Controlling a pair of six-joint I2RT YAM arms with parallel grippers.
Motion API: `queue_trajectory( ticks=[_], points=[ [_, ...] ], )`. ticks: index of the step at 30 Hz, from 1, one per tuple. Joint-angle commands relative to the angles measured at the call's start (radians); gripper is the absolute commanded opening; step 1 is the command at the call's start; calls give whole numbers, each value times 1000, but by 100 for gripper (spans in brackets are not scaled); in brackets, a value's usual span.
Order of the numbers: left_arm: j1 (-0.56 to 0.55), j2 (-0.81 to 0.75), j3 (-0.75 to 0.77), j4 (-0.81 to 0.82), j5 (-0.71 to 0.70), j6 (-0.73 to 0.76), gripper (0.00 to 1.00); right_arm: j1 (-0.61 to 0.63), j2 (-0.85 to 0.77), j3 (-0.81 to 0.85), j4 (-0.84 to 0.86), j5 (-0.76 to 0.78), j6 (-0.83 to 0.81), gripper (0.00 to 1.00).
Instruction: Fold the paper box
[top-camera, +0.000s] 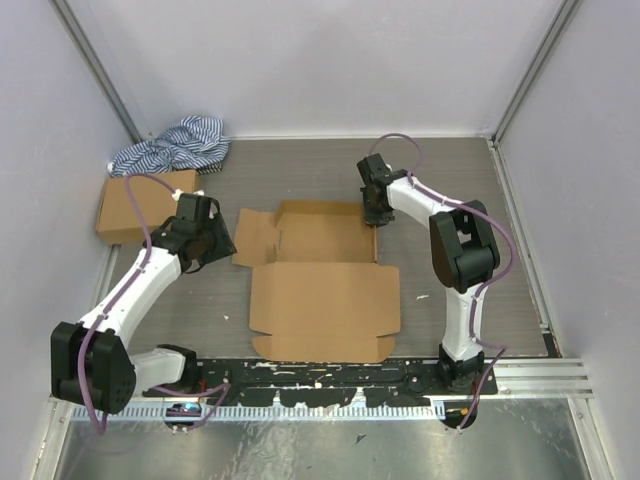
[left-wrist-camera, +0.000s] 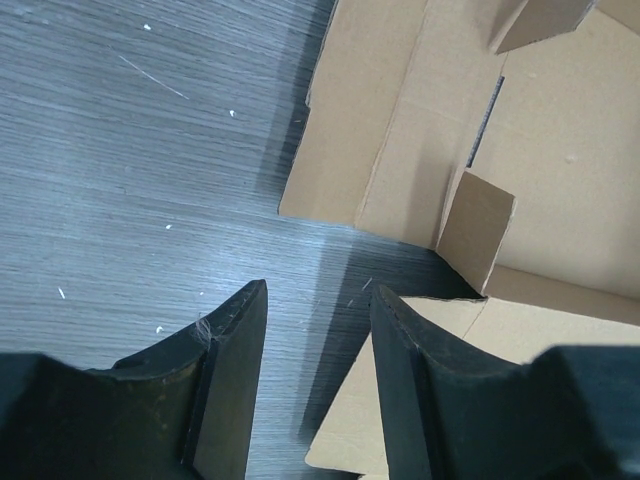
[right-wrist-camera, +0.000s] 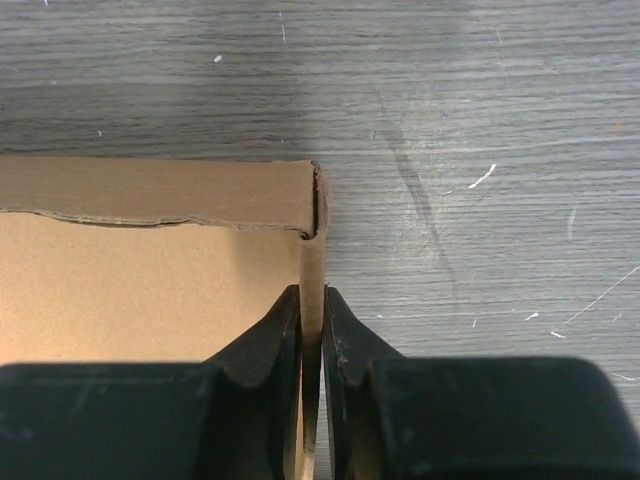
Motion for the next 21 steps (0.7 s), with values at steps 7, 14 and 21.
queue_trajectory(
  ticks=[7,14,21],
  points=[
    [3,-8,39,4,8,13,53,15,-104,14,-77,-3,41,33],
    [3,-1,45,10,-3,14,53,20,-149,-61,-104,9,74,36],
    [3,5,48,17,-9,17,54,35,-146,-93,-114,28,89,35]
  ],
)
